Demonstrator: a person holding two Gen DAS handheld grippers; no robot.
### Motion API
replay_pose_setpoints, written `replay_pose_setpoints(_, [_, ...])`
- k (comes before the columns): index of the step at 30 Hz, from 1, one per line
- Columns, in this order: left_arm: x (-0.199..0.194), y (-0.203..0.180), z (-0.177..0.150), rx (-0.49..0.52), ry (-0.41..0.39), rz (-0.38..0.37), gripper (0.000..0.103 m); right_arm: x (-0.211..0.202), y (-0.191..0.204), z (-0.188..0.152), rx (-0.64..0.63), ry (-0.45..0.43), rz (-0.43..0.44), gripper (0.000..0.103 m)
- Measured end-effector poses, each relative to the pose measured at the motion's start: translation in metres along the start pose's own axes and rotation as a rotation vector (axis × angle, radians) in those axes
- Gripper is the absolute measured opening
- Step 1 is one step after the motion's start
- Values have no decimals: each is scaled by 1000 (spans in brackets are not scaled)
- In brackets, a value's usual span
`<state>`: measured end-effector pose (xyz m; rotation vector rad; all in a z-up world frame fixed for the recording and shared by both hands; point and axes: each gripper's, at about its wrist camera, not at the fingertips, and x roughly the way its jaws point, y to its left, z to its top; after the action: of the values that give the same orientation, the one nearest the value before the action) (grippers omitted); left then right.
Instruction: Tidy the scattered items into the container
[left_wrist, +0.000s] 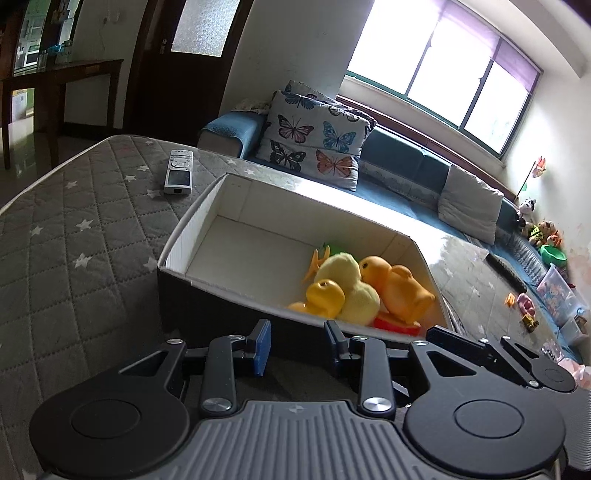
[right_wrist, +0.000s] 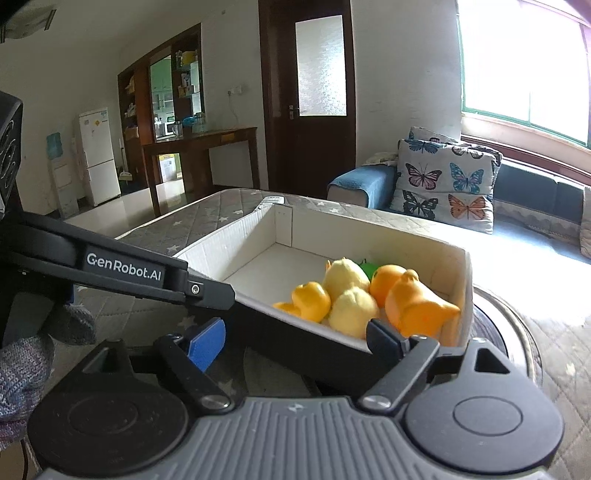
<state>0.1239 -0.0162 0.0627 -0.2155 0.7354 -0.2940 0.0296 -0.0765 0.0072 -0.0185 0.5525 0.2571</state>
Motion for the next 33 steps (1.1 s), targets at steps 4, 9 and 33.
replay_pose_setpoints(4, [-5, -7, -11, 14, 3, 14, 34, -11, -2, -7, 7, -15, -15, 92])
replay_pose_setpoints(9, [-9, -12, -22, 20, 10, 39, 34, -20, -3, -16, 24, -16, -13, 93])
replay_pose_setpoints(33, [-18, -39, -58, 103, 13, 121, 34, -40, 1, -51, 64, -8, -37, 103])
